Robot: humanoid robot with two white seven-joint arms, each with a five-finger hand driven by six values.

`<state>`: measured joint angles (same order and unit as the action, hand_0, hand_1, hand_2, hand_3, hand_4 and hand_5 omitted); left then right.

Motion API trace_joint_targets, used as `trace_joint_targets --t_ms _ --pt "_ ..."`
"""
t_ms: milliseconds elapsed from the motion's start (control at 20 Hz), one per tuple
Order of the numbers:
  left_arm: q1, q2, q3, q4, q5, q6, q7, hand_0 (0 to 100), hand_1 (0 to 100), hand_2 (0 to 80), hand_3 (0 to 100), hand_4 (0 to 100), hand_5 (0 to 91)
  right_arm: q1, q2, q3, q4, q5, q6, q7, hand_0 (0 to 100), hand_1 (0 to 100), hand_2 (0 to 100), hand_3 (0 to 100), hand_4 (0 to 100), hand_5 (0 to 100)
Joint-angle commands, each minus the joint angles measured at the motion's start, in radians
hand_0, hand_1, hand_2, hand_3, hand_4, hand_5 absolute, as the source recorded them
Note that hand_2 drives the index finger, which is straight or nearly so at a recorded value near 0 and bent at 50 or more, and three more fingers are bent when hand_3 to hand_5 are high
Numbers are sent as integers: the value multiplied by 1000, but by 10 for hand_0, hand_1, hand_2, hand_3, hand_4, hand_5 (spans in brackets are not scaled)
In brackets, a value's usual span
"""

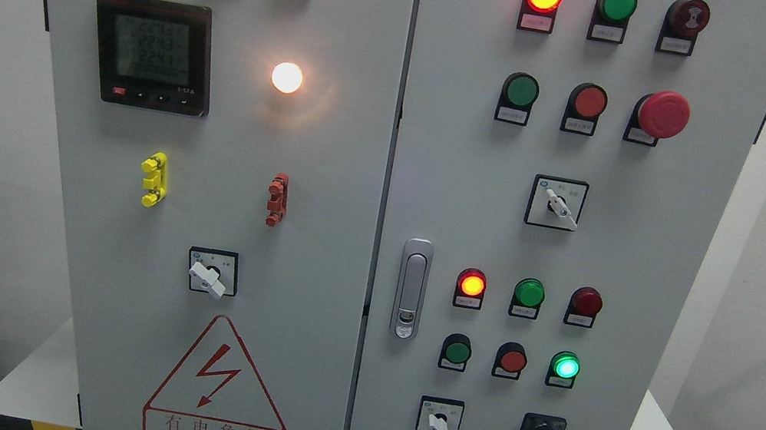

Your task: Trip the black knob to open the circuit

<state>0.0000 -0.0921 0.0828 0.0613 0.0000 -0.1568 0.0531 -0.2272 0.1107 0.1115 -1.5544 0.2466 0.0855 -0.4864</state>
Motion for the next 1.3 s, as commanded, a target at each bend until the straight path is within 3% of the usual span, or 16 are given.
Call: trace_joint_targets --t_ms 0,1252 --pt "-8 0 0 0 -32 0 1 120 389 0 0 0 0 2 0 -7 0 0 -1 -8 405 760 549 905 927 953" --pt "-8 -1 0 0 -34 0 1 120 389 0 0 0 0 3 -2 -10 0 43 -1 -1 404 758 544 893 918 950"
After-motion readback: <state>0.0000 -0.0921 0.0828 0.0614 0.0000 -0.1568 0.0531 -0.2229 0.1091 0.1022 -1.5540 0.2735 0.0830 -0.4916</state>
